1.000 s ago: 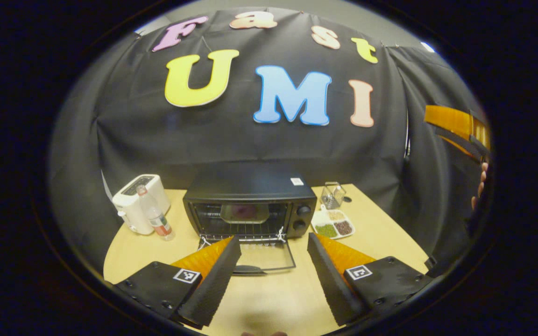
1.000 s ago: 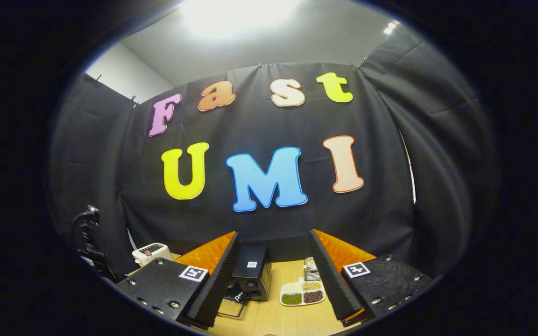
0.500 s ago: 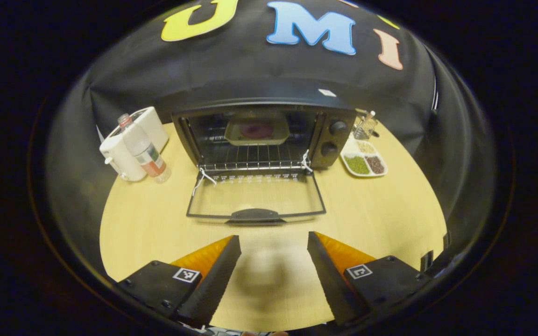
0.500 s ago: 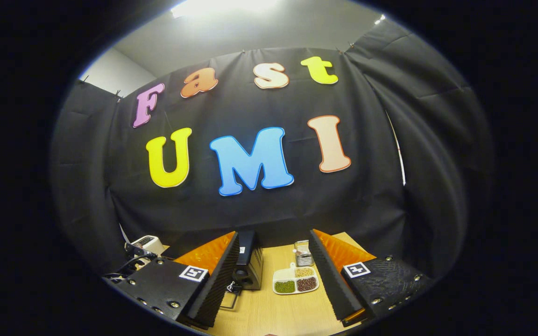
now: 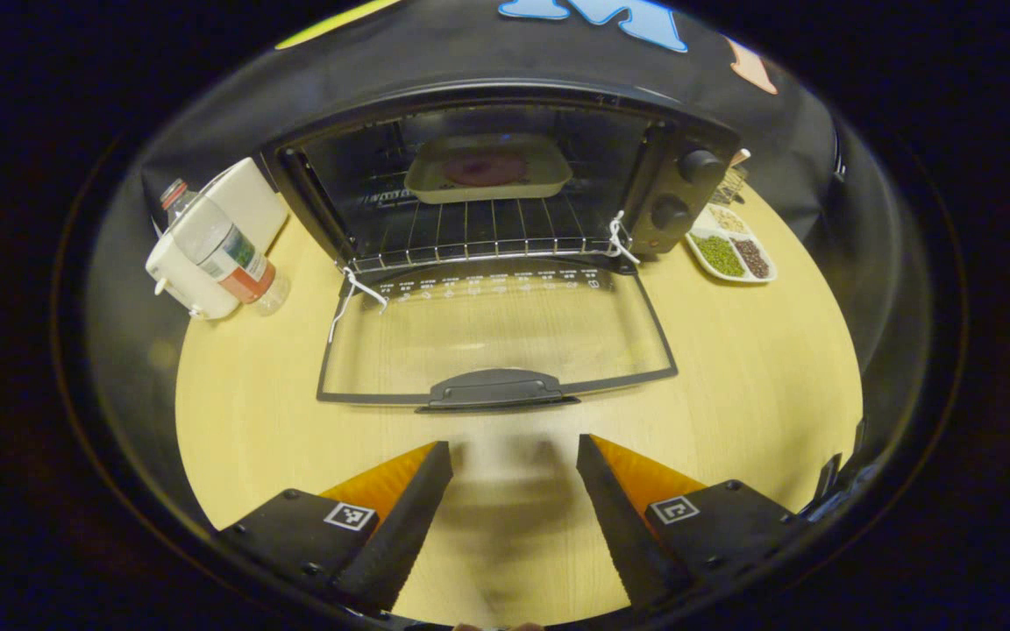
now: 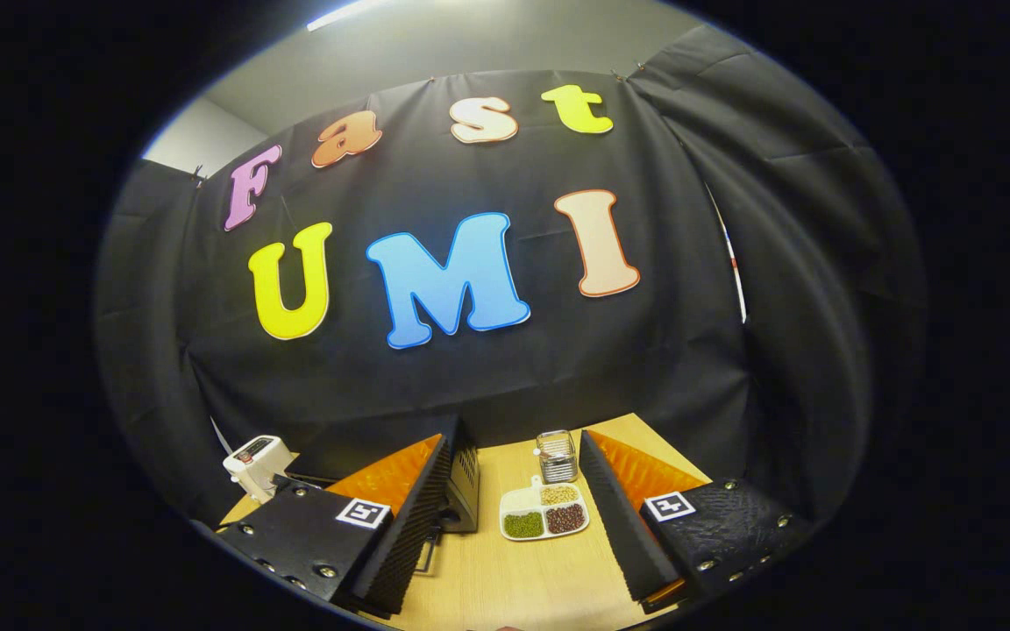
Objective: Open the electric oven with the left hand, put the food in, and close the electric oven.
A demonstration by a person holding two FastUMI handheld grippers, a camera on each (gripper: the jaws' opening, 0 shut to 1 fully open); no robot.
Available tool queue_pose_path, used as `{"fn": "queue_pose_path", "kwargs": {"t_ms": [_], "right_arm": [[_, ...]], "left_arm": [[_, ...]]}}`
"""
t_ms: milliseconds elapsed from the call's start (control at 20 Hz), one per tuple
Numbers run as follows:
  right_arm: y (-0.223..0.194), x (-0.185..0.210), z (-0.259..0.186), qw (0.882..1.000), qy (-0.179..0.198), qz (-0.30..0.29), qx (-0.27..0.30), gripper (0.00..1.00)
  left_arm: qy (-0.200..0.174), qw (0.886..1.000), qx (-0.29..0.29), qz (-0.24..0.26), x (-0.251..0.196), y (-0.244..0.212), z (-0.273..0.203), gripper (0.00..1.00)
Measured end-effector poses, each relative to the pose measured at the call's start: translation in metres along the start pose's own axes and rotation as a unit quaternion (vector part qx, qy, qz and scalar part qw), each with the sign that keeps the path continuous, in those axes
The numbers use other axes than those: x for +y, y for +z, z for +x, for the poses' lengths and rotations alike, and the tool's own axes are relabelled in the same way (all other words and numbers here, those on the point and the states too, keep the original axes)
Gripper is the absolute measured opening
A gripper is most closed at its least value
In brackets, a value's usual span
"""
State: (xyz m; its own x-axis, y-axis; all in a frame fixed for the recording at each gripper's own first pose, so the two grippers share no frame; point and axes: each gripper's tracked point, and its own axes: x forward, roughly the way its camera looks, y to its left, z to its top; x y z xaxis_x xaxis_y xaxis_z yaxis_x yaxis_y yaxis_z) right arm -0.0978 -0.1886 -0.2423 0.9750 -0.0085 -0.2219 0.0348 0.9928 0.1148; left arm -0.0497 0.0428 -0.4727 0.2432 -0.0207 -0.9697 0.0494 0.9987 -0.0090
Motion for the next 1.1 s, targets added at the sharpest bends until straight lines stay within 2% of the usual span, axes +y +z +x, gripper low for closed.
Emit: {"fn": "queue_pose_path", "kwargs": {"t_ms": [200, 250, 300, 400, 600, 750, 800, 1100], "right_arm": [[0.006, -0.002, 0.003, 1.0, -0.004, 0.001, -0.006, 0.9], [0.006, -0.004, 0.004, 1.0, -0.006, 0.0, -0.006, 0.9], [0.005, -0.006, 0.005, 1.0, -0.009, -0.001, -0.005, 0.9], [0.005, -0.009, 0.005, 1.0, -0.013, -0.001, -0.002, 0.9], [-0.003, -0.012, 0.004, 1.0, -0.019, 0.0, 0.007, 0.9], [-0.008, -0.009, 0.002, 1.0, -0.018, -0.004, 0.013, 0.9], [-0.009, -0.008, 0.0, 1.0, -0.017, -0.006, 0.014, 0.9], [-0.011, 0.003, -0.001, 1.0, -0.005, -0.01, 0.014, 0.9]], "left_arm": [[0.001, 1.0, 0.028, -0.008, 0.004, -0.003, 0.023, 1.0], [0.007, 0.999, 0.032, -0.006, 0.008, -0.003, 0.028, 0.93], [0.012, 0.999, 0.037, -0.007, 0.011, -0.004, 0.032, 0.98], [0.012, 0.999, 0.042, -0.01, 0.012, -0.003, 0.038, 1.0], [0.012, 0.998, 0.056, -0.008, 0.011, -0.005, 0.05, 0.98], [0.005, 0.998, 0.066, -0.014, 0.009, -0.005, 0.054, 1.0], [0.003, 0.998, 0.063, -0.012, 0.009, -0.004, 0.051, 0.97], [0.002, 0.999, 0.033, -0.009, 0.009, 0.001, 0.03, 0.98]]}}
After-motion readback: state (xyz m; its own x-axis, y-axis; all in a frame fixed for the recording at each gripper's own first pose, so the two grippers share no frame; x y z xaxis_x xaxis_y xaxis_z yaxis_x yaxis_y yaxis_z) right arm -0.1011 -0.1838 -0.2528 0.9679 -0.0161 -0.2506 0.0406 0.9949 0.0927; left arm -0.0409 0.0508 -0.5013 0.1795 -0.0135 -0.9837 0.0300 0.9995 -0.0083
